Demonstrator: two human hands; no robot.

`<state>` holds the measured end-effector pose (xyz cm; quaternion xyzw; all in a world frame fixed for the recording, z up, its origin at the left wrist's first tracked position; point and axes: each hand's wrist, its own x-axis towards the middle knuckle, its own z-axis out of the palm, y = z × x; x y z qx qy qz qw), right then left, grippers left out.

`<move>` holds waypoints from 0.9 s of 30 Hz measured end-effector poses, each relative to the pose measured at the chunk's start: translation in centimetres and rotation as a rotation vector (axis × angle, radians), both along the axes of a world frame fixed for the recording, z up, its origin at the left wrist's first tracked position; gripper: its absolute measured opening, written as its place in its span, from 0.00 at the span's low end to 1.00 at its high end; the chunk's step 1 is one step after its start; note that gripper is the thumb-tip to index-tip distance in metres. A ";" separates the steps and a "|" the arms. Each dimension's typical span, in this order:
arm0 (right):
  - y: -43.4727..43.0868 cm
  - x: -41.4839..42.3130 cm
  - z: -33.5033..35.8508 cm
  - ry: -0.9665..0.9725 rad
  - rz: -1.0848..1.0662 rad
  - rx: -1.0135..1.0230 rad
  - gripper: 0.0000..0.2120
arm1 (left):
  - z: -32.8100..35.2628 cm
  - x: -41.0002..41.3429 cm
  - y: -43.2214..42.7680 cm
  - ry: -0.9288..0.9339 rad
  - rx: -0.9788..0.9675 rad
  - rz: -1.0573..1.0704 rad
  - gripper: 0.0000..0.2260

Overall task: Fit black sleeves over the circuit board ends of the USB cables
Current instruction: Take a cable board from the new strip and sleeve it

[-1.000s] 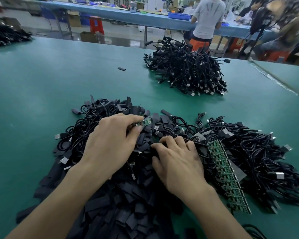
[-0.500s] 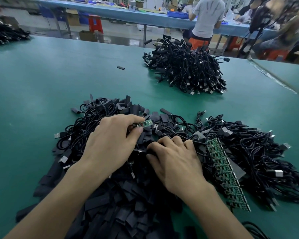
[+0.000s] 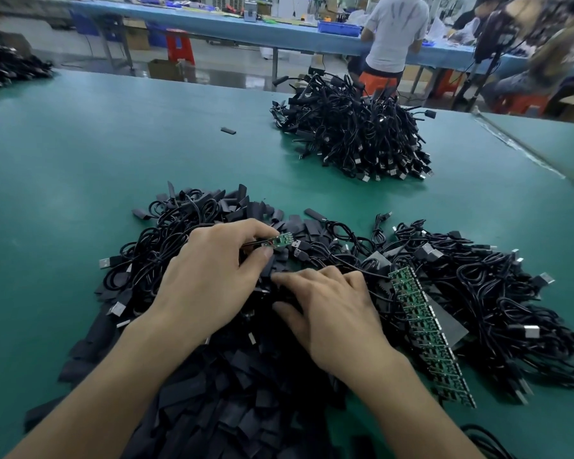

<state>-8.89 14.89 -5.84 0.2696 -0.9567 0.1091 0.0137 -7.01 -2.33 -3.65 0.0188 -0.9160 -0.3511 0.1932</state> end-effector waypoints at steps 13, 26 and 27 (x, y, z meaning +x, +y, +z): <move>-0.2 -0.3 0.4 0.075 -0.058 -0.351 0.06 | 0.0 0.1 0.0 0.021 0.005 -0.013 0.09; -0.2 0.0 2.8 -0.297 -0.071 -1.187 0.08 | 1.2 0.2 0.6 -0.028 0.438 -0.212 0.07; -0.2 0.0 2.9 -0.336 -0.067 -1.208 0.07 | 1.3 0.2 0.7 -0.024 0.478 -0.220 0.07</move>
